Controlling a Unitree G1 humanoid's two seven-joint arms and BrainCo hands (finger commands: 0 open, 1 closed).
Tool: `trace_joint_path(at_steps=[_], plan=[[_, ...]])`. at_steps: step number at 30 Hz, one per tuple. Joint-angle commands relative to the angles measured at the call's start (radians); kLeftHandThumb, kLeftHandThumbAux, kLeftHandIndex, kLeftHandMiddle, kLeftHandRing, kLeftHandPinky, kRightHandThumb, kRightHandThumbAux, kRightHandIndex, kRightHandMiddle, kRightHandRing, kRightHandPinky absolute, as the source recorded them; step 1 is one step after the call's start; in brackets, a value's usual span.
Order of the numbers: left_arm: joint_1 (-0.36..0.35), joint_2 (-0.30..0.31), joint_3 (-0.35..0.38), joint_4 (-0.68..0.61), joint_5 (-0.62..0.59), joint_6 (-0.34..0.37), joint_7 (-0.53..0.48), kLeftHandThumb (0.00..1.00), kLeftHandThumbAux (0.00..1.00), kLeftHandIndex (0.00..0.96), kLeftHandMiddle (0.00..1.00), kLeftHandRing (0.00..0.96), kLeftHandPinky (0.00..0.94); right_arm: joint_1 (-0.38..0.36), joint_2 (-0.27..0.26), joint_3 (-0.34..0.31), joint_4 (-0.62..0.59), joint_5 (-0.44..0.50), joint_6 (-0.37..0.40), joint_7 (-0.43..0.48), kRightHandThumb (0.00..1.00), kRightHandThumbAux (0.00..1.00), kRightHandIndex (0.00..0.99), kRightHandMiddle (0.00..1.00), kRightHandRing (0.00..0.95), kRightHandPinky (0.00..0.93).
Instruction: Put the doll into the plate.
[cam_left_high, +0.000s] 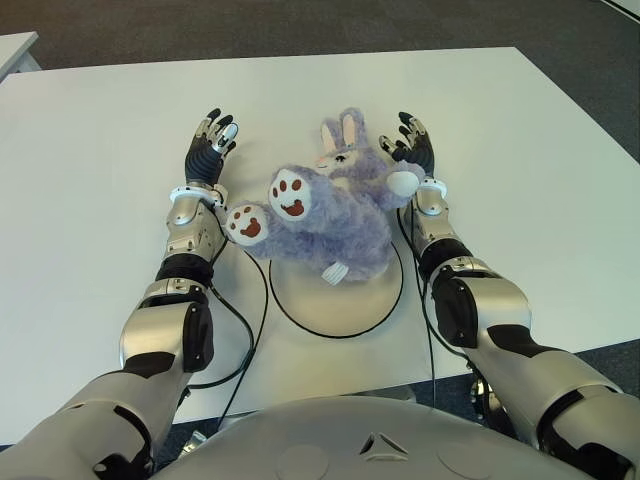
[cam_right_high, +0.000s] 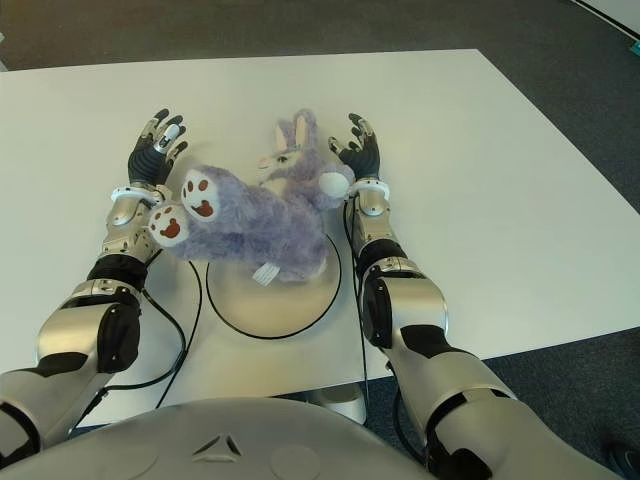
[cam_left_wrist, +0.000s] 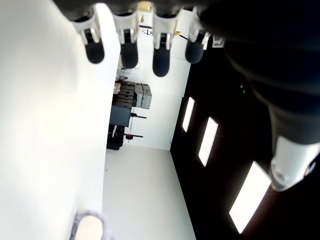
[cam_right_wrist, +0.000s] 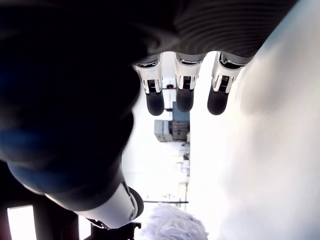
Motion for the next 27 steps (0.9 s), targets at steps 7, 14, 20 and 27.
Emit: trace_joint_path(at_steps=[7, 14, 20, 27], plan=[[0.029, -0.005, 0.013, 0.052, -0.004, 0.010, 0.005, 0.000, 0.626, 0.106, 0.151, 0.103, 0.057, 0.098, 0.019, -0.008, 0.054, 0.019, 0.036, 0.009, 0.453, 0.891, 0.151, 0.094, 0.060, 0.080], [0.021, -0.002, 0.025, 0.064, -0.007, -0.002, 0.016, 0.000, 0.637, 0.106, 0.149, 0.098, 0.053, 0.099, 0.016, -0.007, 0.054, 0.023, 0.034, 0.010, 0.469, 0.891, 0.153, 0.099, 0.067, 0.096], [0.014, -0.001, 0.038, 0.078, -0.009, -0.011, 0.019, 0.000, 0.626, 0.103, 0.142, 0.095, 0.065, 0.099, 0.016, -0.005, 0.054, 0.025, 0.032, 0.012, 0.473, 0.887, 0.145, 0.099, 0.068, 0.091], [0.008, 0.001, 0.048, 0.091, -0.010, -0.016, 0.015, 0.000, 0.627, 0.107, 0.143, 0.097, 0.070, 0.100, 0.015, -0.004, 0.054, 0.025, 0.031, 0.012, 0.456, 0.884, 0.142, 0.095, 0.062, 0.088]])
